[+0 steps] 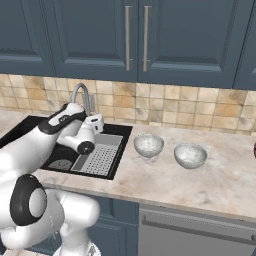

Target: Rinse each bowl for a few seconds and place them down in the sink or on the counter.

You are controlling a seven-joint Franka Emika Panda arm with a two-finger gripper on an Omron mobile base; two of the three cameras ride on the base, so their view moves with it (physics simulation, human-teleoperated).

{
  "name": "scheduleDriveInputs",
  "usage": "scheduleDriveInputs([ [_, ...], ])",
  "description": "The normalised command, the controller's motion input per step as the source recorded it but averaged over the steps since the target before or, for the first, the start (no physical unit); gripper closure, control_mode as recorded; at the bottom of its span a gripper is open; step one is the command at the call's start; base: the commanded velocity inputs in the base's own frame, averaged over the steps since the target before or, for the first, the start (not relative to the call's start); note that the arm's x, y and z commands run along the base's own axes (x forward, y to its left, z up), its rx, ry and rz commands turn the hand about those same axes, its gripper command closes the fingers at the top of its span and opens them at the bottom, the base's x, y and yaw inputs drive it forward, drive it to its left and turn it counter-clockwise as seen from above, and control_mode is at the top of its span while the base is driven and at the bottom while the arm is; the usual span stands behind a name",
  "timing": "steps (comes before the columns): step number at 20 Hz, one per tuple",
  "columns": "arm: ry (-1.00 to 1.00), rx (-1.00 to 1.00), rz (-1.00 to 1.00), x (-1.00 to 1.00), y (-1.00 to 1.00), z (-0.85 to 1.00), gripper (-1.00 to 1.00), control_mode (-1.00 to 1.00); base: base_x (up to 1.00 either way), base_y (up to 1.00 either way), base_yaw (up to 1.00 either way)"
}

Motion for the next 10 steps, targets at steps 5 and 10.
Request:
scheduleDriveInputs([
  [5, 0.03, 0.04, -0.04, 0.41, -0.04, -0.16, -1.0, -1.0, 0.0, 0.0, 0.0],
  [10, 0.03, 0.06, 0.0, 0.39, -0.16, -0.2, -1.0, -1.0, 0.0, 0.0, 0.0],
])
